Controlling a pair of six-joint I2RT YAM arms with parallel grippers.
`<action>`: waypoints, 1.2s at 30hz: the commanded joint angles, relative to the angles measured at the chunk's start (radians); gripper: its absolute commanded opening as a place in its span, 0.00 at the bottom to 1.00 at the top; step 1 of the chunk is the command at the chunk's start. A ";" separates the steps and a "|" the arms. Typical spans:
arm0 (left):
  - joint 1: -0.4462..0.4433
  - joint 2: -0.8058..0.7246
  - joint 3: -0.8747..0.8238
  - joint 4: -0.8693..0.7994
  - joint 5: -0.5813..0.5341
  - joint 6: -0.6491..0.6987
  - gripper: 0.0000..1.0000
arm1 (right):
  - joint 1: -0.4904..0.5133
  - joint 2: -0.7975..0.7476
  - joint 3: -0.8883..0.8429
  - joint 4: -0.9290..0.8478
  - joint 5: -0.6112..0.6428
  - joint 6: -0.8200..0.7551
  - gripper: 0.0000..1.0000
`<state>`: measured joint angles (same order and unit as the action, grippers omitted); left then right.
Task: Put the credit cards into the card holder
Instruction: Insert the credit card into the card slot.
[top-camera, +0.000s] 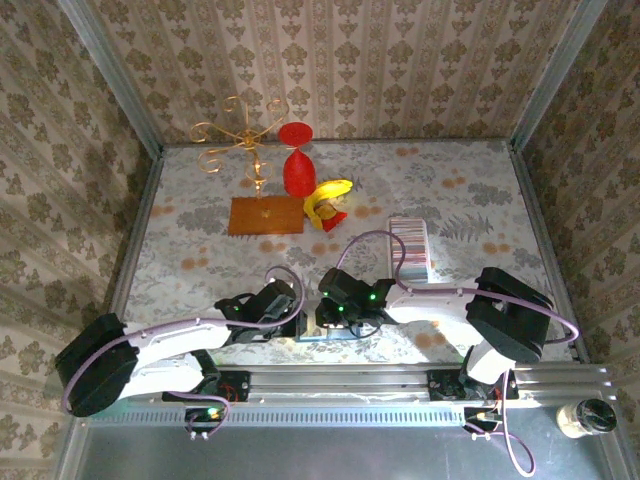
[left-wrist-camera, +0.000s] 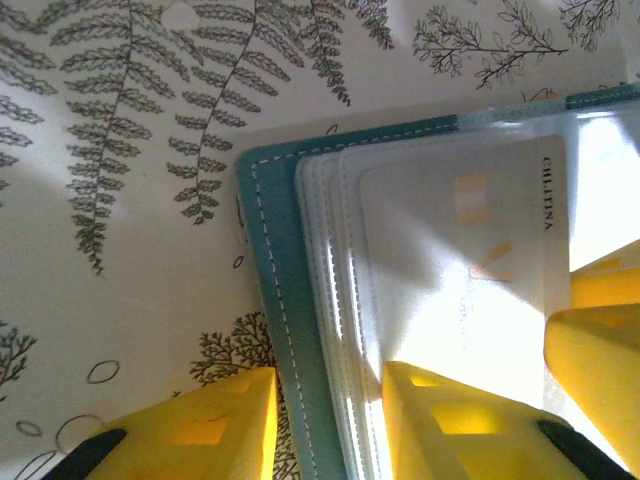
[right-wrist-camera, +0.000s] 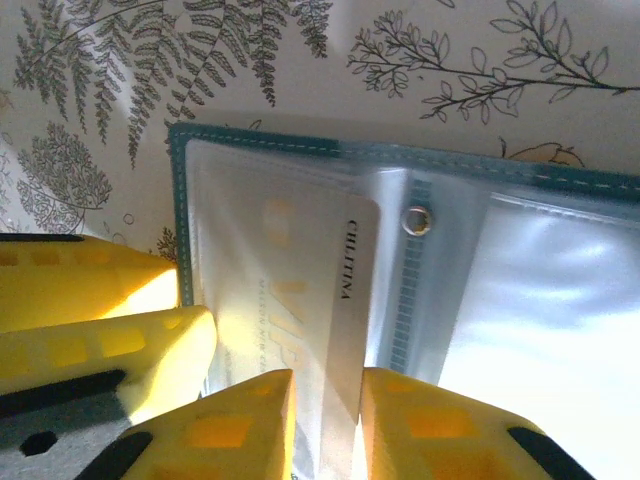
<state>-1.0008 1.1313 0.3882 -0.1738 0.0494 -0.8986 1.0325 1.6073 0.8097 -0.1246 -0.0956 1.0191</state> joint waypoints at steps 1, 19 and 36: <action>-0.004 -0.026 -0.017 -0.043 -0.018 -0.020 0.37 | 0.008 0.000 -0.010 -0.009 0.020 0.002 0.21; -0.002 -0.046 -0.104 0.115 0.042 -0.113 0.38 | 0.020 0.071 -0.028 0.090 -0.022 0.048 0.14; 0.009 -0.236 -0.098 0.036 0.021 -0.113 0.16 | 0.019 -0.015 -0.055 0.167 -0.011 0.053 0.21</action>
<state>-0.9932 0.9207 0.2665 -0.0868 0.0528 -1.0336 1.0447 1.6341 0.7567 0.0143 -0.1104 1.0763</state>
